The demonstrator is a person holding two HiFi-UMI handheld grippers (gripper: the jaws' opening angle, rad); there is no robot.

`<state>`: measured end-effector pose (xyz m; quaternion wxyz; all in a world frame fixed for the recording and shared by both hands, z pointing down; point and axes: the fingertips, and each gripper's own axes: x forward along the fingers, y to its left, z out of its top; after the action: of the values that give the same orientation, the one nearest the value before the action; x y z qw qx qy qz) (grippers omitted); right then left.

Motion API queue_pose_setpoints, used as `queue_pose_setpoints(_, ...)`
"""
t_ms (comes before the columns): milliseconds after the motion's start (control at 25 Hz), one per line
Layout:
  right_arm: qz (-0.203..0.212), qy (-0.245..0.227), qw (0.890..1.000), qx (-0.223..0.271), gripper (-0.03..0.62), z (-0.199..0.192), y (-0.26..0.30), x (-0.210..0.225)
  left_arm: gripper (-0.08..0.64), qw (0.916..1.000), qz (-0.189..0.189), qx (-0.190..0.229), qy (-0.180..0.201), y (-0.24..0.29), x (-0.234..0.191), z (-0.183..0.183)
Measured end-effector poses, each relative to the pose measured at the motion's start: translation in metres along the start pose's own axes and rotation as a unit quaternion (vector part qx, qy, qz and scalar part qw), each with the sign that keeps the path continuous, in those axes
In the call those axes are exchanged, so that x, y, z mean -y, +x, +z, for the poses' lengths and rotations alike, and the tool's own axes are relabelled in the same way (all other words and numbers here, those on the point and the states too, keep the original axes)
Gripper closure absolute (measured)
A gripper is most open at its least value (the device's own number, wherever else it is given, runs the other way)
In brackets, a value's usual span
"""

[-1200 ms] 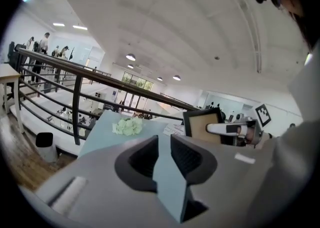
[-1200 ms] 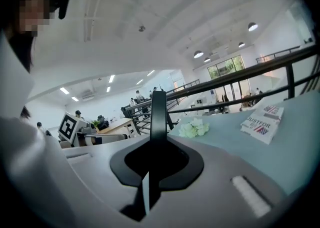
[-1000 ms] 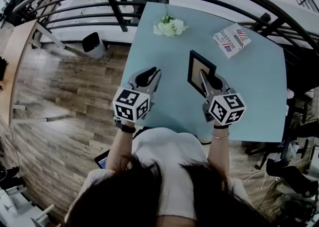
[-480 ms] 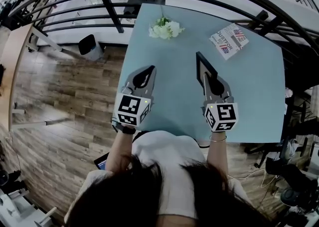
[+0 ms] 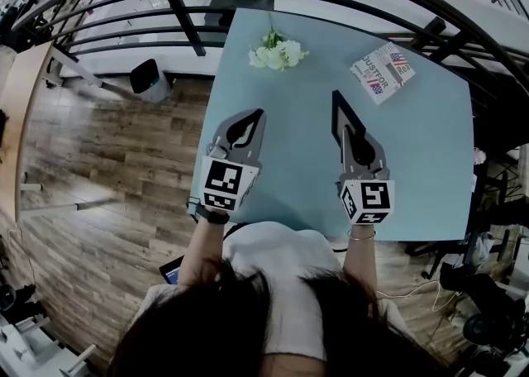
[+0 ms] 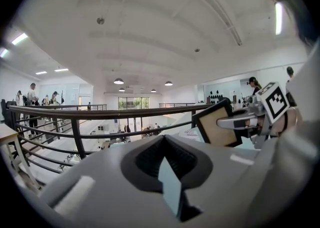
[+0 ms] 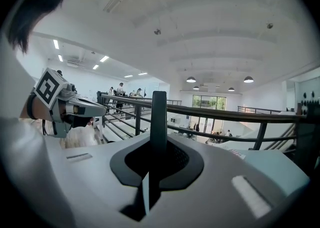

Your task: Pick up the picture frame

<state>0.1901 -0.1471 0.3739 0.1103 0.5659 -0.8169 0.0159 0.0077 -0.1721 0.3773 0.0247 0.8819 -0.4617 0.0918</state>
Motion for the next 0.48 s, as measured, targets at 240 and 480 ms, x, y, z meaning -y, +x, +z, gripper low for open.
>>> queue_pose_setpoints(240, -0.001, 0.013, 1.0, 0.001, 0.58, 0.0013, -0.0005, 0.0018, 0.503, 1.0, 0.001, -0.001, 0.0, 0.0005, 0.0001, 0.0007)
queue_pose_setpoints(480, -0.001, 0.017, 1.0, 0.001, 0.58, 0.0005, 0.001, 0.0048, 0.503, 1.0, -0.001, -0.009, -0.003, 0.0029, 0.0027, -0.0059)
